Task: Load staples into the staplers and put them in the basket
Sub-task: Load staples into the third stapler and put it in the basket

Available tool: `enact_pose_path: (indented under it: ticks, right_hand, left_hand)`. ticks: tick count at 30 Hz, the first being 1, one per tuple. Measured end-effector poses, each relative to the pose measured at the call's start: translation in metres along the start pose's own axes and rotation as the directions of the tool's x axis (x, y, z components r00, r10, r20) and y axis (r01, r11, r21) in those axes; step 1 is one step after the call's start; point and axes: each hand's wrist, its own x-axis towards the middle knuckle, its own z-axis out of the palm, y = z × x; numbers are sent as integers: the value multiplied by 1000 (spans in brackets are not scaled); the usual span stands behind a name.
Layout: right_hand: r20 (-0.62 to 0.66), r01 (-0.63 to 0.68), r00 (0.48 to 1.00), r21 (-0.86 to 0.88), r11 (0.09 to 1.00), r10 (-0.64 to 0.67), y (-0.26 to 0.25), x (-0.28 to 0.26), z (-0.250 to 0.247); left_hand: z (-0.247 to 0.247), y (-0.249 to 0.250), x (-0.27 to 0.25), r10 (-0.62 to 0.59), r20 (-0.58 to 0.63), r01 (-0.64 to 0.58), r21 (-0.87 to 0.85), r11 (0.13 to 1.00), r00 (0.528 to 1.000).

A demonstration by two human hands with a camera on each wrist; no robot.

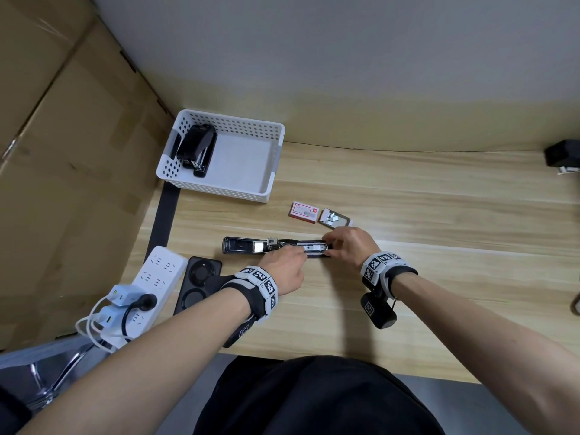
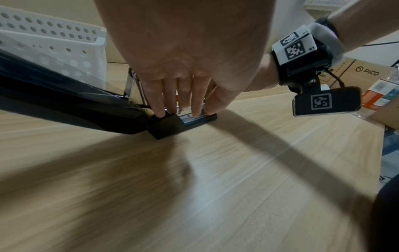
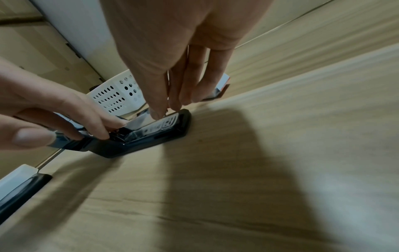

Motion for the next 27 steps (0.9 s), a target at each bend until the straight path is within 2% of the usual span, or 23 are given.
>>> enact_pose_path:
  ticks: [3, 8, 15, 27]
  right_hand:
    - [-20, -18, 1000, 30, 999, 19, 3, -1, -2]
    - [-28, -25, 999, 44, 999, 26, 7, -4, -3]
    - [-45, -49, 998, 68, 996, 52, 16, -11, 6]
    - [-88, -27, 995, 107, 994, 36, 17, -13, 12]
  left_hand:
    - [2, 1, -4, 38, -26, -36, 60, 998, 999]
    - [3, 6, -11, 56, 5, -57, 84, 995, 998]
    - [7, 24, 1, 189, -66, -179, 128, 975, 980]
    - [8, 17, -2, 89, -44, -79, 185, 979, 995]
